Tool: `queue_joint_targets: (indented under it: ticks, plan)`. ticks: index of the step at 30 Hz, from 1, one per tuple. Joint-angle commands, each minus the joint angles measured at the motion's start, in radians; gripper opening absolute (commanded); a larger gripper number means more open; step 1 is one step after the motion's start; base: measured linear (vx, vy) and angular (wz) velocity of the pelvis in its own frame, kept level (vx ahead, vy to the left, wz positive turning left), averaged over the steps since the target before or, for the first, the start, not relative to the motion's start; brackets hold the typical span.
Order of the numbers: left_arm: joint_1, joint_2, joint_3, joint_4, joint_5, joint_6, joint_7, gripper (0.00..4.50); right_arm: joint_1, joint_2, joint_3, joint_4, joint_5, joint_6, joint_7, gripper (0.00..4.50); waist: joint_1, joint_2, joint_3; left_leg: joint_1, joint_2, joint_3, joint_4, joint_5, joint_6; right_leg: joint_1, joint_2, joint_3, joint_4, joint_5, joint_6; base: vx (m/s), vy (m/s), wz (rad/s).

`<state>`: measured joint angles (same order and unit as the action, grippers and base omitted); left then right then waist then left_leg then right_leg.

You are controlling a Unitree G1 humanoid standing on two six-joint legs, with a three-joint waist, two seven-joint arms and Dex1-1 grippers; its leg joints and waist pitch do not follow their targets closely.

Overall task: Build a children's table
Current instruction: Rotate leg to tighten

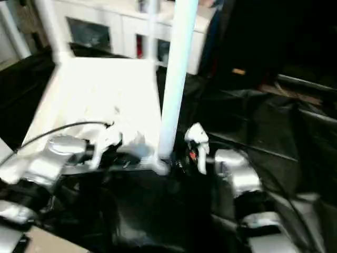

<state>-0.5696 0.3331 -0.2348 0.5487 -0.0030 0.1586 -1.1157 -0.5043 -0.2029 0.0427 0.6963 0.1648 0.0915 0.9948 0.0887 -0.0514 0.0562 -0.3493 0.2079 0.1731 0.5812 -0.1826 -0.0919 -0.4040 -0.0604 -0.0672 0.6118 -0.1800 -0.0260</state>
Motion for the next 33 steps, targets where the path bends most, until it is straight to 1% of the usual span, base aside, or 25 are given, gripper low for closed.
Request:
queue_joint_targets:
  ticks: [1,2,4,7,8,10,11,12,13,14,15,18,19,21,22,23,24,25,26,27,28,30,31,32,33]
  plan:
    - [-0.046,-0.067,0.005,-0.018,-0.011,0.011,0.080,0.00,-0.006,0.062,0.027,0.046,-0.011,-0.006,-0.091,2.45,-0.003,0.007,-0.063,0.005,0.027,-0.006,-0.070,-0.216,-0.002,0.048,-0.084,0.048,-0.083,-0.335,-0.164,0.000,0.000,0.00]
    - [-0.050,-0.083,0.005,-0.018,-0.004,0.019,0.108,0.00,-0.013,0.081,0.016,0.064,-0.016,-0.001,-0.149,2.45,-0.008,0.005,-0.060,0.002,0.025,-0.006,-0.070,-0.220,0.001,0.049,-0.081,0.048,-0.086,-0.344,-0.159,0.000,0.000,0.00]
    - [-0.061,-0.132,0.001,-0.023,0.012,0.052,0.185,0.00,-0.023,0.136,0.009,0.091,-0.036,-0.013,-0.268,2.44,-0.011,0.008,-0.061,0.006,0.024,-0.005,-0.068,-0.222,0.001,0.045,-0.082,0.049,-0.089,-0.351,-0.157,0.000,0.000,0.00]
    - [-0.067,-0.167,0.000,-0.025,0.017,0.071,0.226,0.00,-0.042,0.173,-0.006,0.123,-0.053,-0.010,-0.370,2.43,-0.018,0.007,-0.062,0.003,0.023,-0.007,-0.070,-0.219,0.001,0.047,-0.081,0.047,-0.089,-0.355,-0.154,0.000,0.000,0.00]
    - [-0.069,-0.183,0.001,-0.028,0.021,0.080,0.249,0.00,-0.049,0.191,-0.004,0.132,-0.065,-0.023,-0.405,2.43,-0.020,0.010,-0.062,0.003,0.023,-0.007,-0.069,-0.219,0.004,0.047,-0.080,0.048,-0.089,-0.342,-0.157,0.000,0.000,0.00]
    - [-0.070,-0.201,-0.004,-0.037,0.023,0.092,0.264,0.00,-0.052,0.210,0.020,0.132,-0.093,-0.058,-0.405,2.43,-0.023,0.009,-0.063,0.001,0.023,-0.006,-0.069,-0.215,0.008,0.047,-0.079,0.048,-0.086,-0.313,-0.165,0.000,0.000,0.00]
    - [-0.070,-0.202,-0.004,-0.038,0.023,0.093,0.264,0.00,-0.052,0.210,0.022,0.132,-0.094,-0.060,-0.404,2.43,-0.023,0.009,-0.063,0.000,0.023,-0.006,-0.069,-0.213,0.010,0.048,-0.078,0.048,-0.086,-0.304,-0.166,0.000,0.000,0.00]
    - [-0.069,-0.205,-0.006,-0.042,0.022,0.097,0.268,0.00,-0.052,0.215,0.032,0.132,-0.102,-0.075,-0.399,2.99,-0.022,0.009,-0.064,0.000,0.023,-0.005,-0.068,-0.208,0.016,0.048,-0.078,0.049,-0.084,-0.283,-0.171,0.000,0.000,0.00]
    - [-0.064,-0.195,-0.013,-0.054,0.025,0.097,0.252,0.00,-0.059,0.208,0.010,0.121,-0.061,-0.061,-0.356,3.13,-0.023,0.008,-0.064,0.001,0.023,-0.005,-0.068,-0.207,0.023,0.049,-0.078,0.049,-0.083,-0.273,-0.176,0.000,0.000,0.00]
    - [-0.062,-0.190,-0.014,-0.057,0.026,0.097,0.246,0.00,-0.061,0.203,0.000,0.117,-0.044,-0.051,-0.339,3.13,-0.022,0.009,-0.064,-0.001,0.023,-0.004,-0.068,-0.203,0.028,0.051,-0.078,0.049,-0.082,-0.265,-0.178,0.000,0.000,0.00]
    - [-0.059,-0.184,-0.015,-0.060,0.026,0.096,0.239,0.00,-0.063,0.195,-0.002,0.112,-0.038,-0.048,-0.326,3.19,-0.022,0.010,-0.064,0.000,0.023,-0.004,-0.068,-0.203,0.030,0.050,-0.078,0.049,-0.083,-0.264,-0.179,0.000,0.000,0.00]
    - [-0.045,-0.157,-0.024,-0.077,0.020,0.090,0.193,0.00,-0.063,0.146,0.015,0.100,-0.048,-0.065,-0.267,3.51,-0.022,0.009,-0.065,0.000,0.024,-0.004,-0.067,-0.199,0.037,0.052,-0.079,0.049,-0.081,-0.248,-0.186,0.000,0.000,0.00]
    - [-0.044,-0.155,-0.025,-0.078,0.019,0.091,0.190,0.00,-0.063,0.143,0.015,0.099,-0.047,-0.065,-0.263,3.51,-0.022,0.010,-0.066,-0.002,0.025,-0.004,-0.066,-0.182,0.043,0.053,-0.078,0.049,-0.076,-0.212,-0.195,0.000,0.000,0.00]
    - [-0.027,-0.117,-0.036,-0.101,0.009,0.090,0.120,0.00,-0.063,0.076,0.016,0.080,-0.033,-0.058,-0.149,3.51,-0.021,0.008,-0.069,-0.002,0.024,-0.004,-0.064,-0.175,0.050,0.057,-0.078,0.049,-0.073,-0.192,-0.203,0.000,0.000,0.00]
    - [-0.024,-0.104,-0.039,-0.106,0.005,0.092,0.098,0.00,-0.064,0.057,0.015,0.074,-0.029,-0.053,-0.119,3.51,-0.020,0.009,-0.070,-0.003,0.025,-0.002,-0.061,-0.150,0.062,0.058,-0.078,0.050,-0.067,-0.145,-0.217,0.000,0.000,0.00]
    - [-0.023,-0.101,-0.040,-0.107,0.004,0.093,0.092,0.00,-0.065,0.053,0.015,0.072,-0.029,-0.052,-0.111,3.51,-0.022,0.004,-0.069,-0.005,0.025,-0.001,-0.061,-0.142,0.067,0.058,-0.077,0.050,-0.066,-0.126,-0.223,0.000,0.000,0.00]
    - [-0.020,-0.087,-0.042,-0.112,0.001,0.089,0.070,0.00,-0.067,0.035,0.015,0.067,-0.026,-0.050,-0.081,3.51,-0.020,0.006,-0.071,-0.004,0.025,-0.001,-0.059,-0.120,0.079,0.060,-0.077,0.050,-0.061,-0.086,-0.240,0.000,0.000,0.00]
    - [-0.015,-0.068,-0.047,-0.119,-0.004,0.087,0.035,0.00,-0.071,0.014,0.015,0.063,-0.022,-0.046,-0.042,3.51,-0.020,0.007,-0.071,-0.003,0.026,0.000,-0.059,-0.116,0.082,0.058,-0.078,0.050,-0.060,-0.079,-0.245,0.000,0.000,0.00]
    - [-0.012,-0.060,-0.049,-0.122,-0.007,0.086,0.019,0.00,-0.073,0.005,0.015,0.061,-0.020,-0.044,-0.024,3.51,-0.019,0.007,-0.071,-0.004,0.025,0.000,-0.058,-0.116,0.086,0.060,-0.077,0.049,-0.060,-0.078,-0.250,0.000,0.000,0.00]
    - [-0.007,-0.045,-0.052,-0.128,-0.012,0.080,-0.010,0.00,-0.075,-0.010,0.018,0.057,-0.018,-0.041,0.007,3.51,-0.018,0.008,-0.070,-0.001,0.026,0.000,-0.059,-0.122,0.087,0.058,-0.078,0.048,-0.062,-0.087,-0.252,0.000,0.000,0.00]
    - [-0.004,-0.036,-0.055,-0.131,-0.016,0.074,-0.030,0.00,-0.075,-0.020,0.021,0.054,-0.017,-0.039,0.027,3.51,-0.015,0.008,-0.068,-0.002,0.026,0.000,-0.059,-0.133,0.086,0.058,-0.078,0.048,-0.063,-0.108,-0.250,0.000,0.000,0.00]
    - [-0.001,-0.024,-0.058,-0.136,-0.021,0.067,-0.055,0.00,-0.076,-0.033,0.024,0.051,-0.016,-0.036,0.054,3.51,-0.010,0.009,-0.067,0.003,0.029,0.001,-0.060,-0.151,0.076,0.054,-0.079,0.049,-0.067,-0.138,-0.245,0.000,0.000,0.00]
    - [0.007,-0.001,-0.064,-0.144,-0.028,0.058,-0.096,0.00,-0.072,-0.056,0.041,0.040,-0.017,-0.032,0.106,3.51,-0.005,0.009,-0.066,0.004,0.030,0.002,-0.062,-0.159,0.067,0.053,-0.079,0.050,-0.068,-0.156,-0.242,0.000,0.000,0.00]
    - [0.013,0.024,-0.070,-0.153,-0.037,0.063,-0.137,0.00,-0.069,-0.079,0.057,0.032,-0.020,-0.023,0.160,3.51,0.002,0.010,-0.066,0.009,0.032,0.004,-0.061,-0.167,0.064,0.050,-0.076,0.049,-0.069,-0.161,-0.239,0.000,0.000,0.00]
    - [0.015,0.031,-0.071,-0.157,-0.039,0.066,-0.147,0.00,-0.068,-0.086,0.062,0.029,-0.021,-0.020,0.175,3.51,0.004,0.009,-0.065,0.008,0.032,0.003,-0.062,-0.170,0.062,0.051,-0.075,0.048,-0.067,-0.162,-0.238,0.000,0.000,0.00]
